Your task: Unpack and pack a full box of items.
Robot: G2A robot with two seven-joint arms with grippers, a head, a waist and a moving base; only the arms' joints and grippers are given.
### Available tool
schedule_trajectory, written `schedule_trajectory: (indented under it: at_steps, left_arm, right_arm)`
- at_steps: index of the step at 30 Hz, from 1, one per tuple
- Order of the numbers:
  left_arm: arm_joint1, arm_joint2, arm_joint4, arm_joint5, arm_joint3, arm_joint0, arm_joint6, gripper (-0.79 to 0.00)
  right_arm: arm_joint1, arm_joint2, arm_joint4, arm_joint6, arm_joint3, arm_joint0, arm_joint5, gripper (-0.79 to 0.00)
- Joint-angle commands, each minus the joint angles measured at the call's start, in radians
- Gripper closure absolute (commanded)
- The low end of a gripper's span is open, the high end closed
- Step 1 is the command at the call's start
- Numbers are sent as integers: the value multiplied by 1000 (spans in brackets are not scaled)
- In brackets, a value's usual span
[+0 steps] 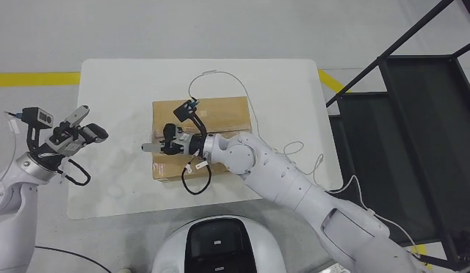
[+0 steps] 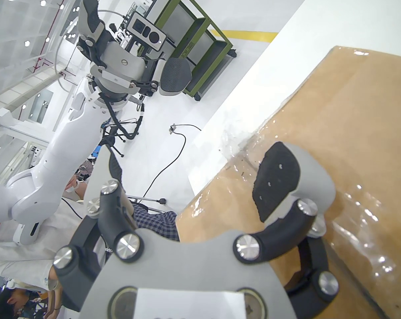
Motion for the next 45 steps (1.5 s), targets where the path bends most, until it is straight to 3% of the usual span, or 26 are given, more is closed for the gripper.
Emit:
schedule_trajectory:
  at_steps: [1, 11, 21, 32, 38, 45]
  left_arm:
    - [1, -9, -1, 2, -7, 10, 6, -785]
    - [1, -5, 6, 15, -27, 11, 11, -785]
    - [-1, 25, 9, 12, -13, -28, 14, -785]
    - [-5, 69, 37, 32, -17, -57, 50, -785]
    - [-9, 114, 43, 41, -2, -92, 51, -785]
    - [-9, 114, 43, 41, -2, -92, 51, -785]
  right_arm:
    - [-10, -9, 2, -8, 22, 11, -4, -785]
    - [-44, -14, 31, -20, 65, 36, -104, -785]
    - [30, 149, 14, 85, -120, -91, -132, -785]
    - [116, 368, 192, 346, -326, -259, -147, -785]
    - [118, 374, 191, 353, -332, -263, -149, -785]
    - [118, 374, 191, 353, -332, -263, -149, -785]
